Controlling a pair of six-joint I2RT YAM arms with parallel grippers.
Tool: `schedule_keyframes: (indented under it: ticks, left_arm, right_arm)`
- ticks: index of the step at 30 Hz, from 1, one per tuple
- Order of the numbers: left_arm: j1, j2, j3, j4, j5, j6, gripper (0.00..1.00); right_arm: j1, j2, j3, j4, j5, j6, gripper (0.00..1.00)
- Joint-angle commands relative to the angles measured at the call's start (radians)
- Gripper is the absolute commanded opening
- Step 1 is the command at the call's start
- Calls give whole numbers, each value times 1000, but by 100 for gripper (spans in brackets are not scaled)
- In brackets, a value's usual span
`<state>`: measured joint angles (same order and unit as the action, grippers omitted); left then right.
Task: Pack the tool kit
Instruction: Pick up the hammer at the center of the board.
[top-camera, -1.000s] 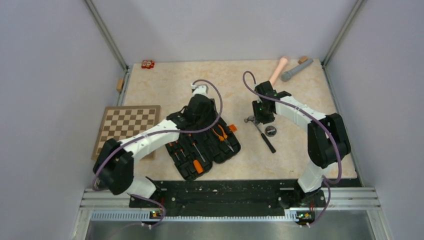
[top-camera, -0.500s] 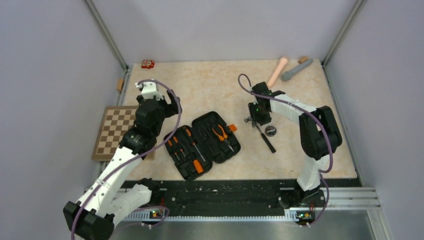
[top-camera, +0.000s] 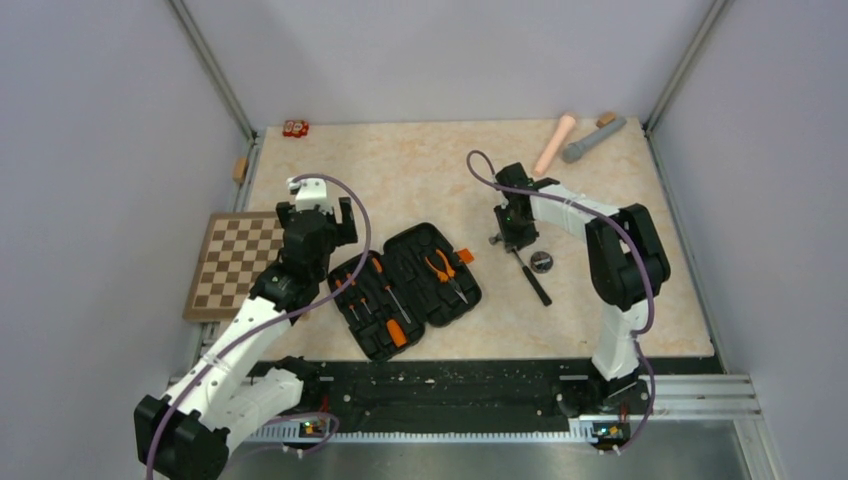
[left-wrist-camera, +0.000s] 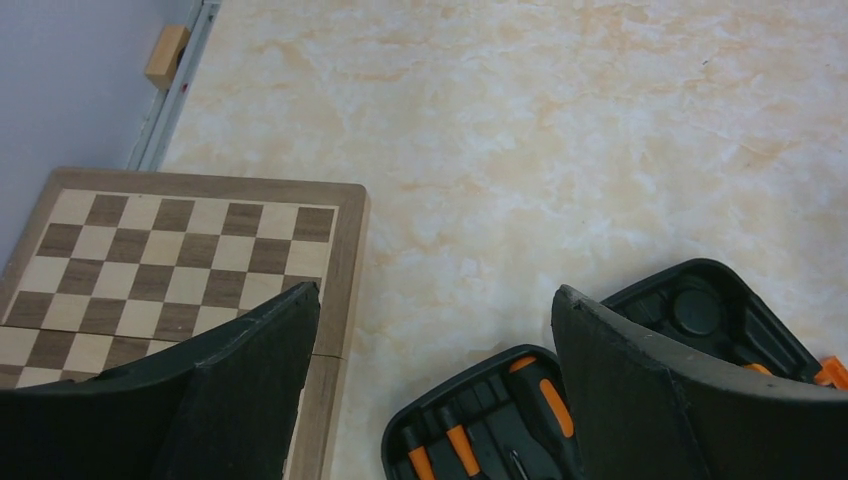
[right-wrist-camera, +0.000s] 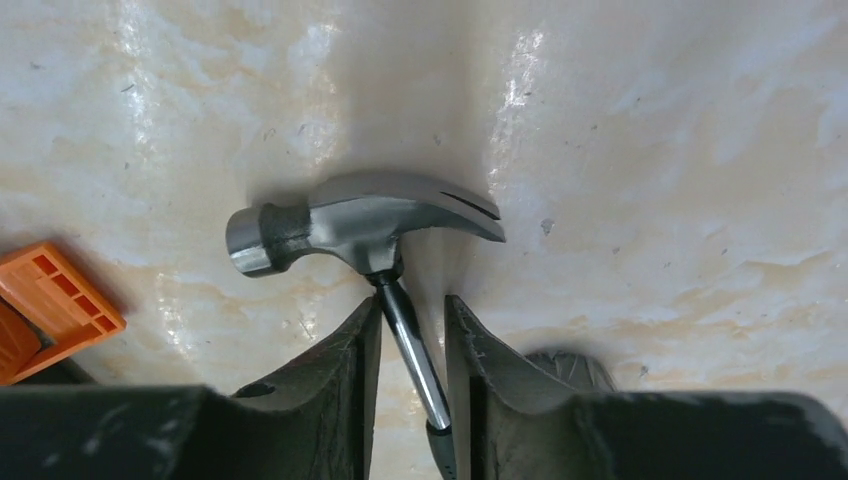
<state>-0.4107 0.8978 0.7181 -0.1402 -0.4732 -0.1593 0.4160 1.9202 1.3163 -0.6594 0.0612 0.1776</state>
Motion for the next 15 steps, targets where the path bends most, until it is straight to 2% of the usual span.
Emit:
schedule_keyframes:
  ticks: [1, 6, 15]
  left_arm:
    - [10, -2, 9, 65, -70, 29, 90]
    - [13, 3, 6, 70, -79, 30, 90]
    - [14, 18, 3, 77, -23, 16, 88]
  right_arm:
    - [53, 39, 34, -24, 98, -23, 23]
    - [76, 29, 40, -25, 106, -25, 0]
    - [75, -77, 136, -12, 51, -33, 0]
